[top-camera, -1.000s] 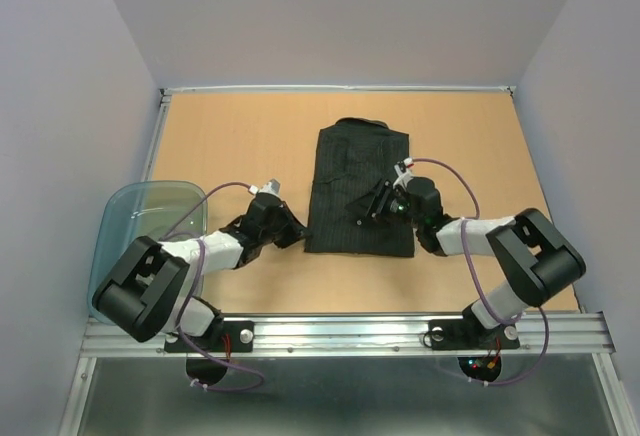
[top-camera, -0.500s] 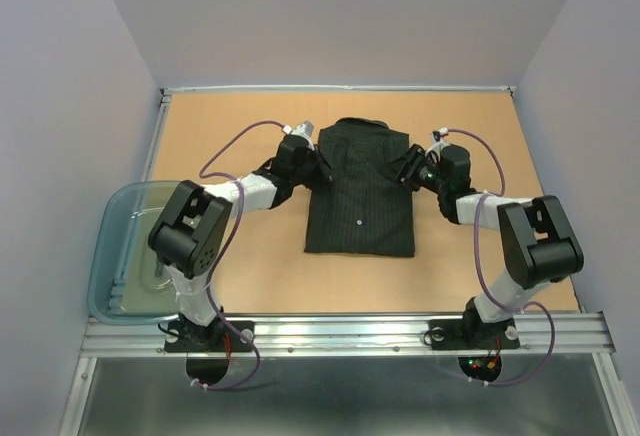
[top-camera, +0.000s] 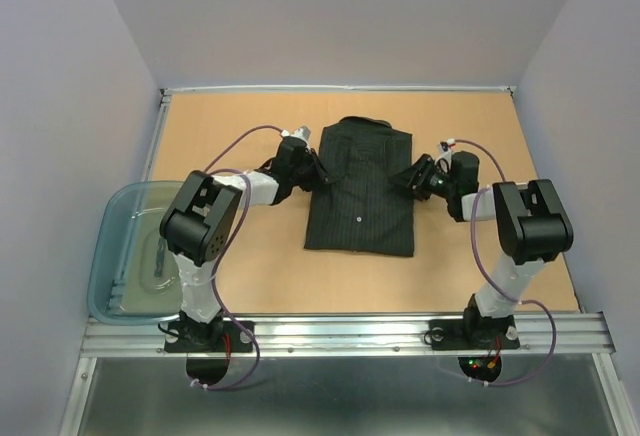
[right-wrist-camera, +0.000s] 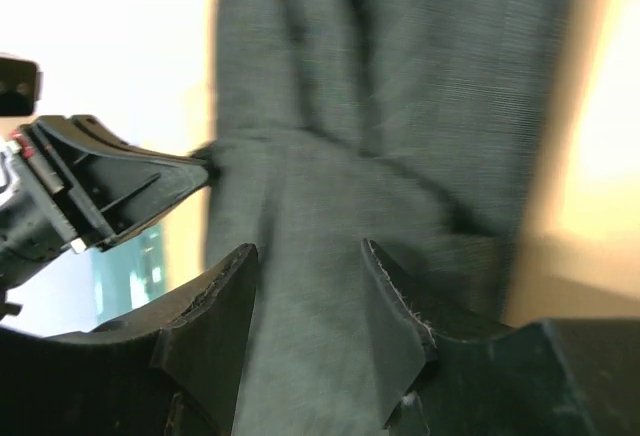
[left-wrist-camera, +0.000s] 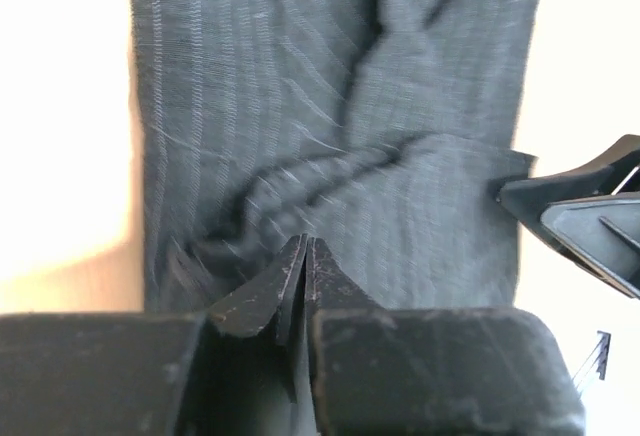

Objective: Fold and stack the long sleeve shirts
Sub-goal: Fold the shirt

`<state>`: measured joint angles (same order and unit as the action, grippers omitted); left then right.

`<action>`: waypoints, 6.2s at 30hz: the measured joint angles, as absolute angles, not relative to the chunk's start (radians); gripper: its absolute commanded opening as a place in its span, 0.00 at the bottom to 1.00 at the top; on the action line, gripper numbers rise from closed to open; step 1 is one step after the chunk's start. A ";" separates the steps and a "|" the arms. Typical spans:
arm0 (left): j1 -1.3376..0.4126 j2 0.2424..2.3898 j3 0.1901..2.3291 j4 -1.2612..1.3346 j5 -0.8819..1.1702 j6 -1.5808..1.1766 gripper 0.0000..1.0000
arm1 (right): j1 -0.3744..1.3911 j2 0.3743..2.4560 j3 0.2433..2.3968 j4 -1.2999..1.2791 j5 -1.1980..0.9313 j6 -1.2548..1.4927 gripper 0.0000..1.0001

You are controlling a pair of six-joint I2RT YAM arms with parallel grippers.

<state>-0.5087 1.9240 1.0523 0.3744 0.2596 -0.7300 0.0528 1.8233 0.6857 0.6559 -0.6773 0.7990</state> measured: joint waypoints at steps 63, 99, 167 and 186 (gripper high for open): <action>-0.411 1.822 1.206 0.043 -0.060 -0.486 0.89 | 0.992 1.696 0.982 -0.234 -0.113 0.577 0.54; -0.404 0.838 0.292 0.029 0.130 -0.897 0.98 | 1.294 1.755 1.068 -0.283 0.367 0.253 0.75; -0.397 1.340 0.371 0.475 0.103 -1.124 0.85 | 1.342 1.636 1.029 -0.288 0.606 0.292 0.01; -0.478 1.362 0.321 0.584 0.170 -1.125 0.41 | 1.342 1.636 1.029 -0.288 0.598 0.301 0.01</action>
<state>-0.4778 1.3621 0.3206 0.5838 0.1696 -1.1252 1.3422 1.6356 1.0294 -0.2878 0.5980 0.3012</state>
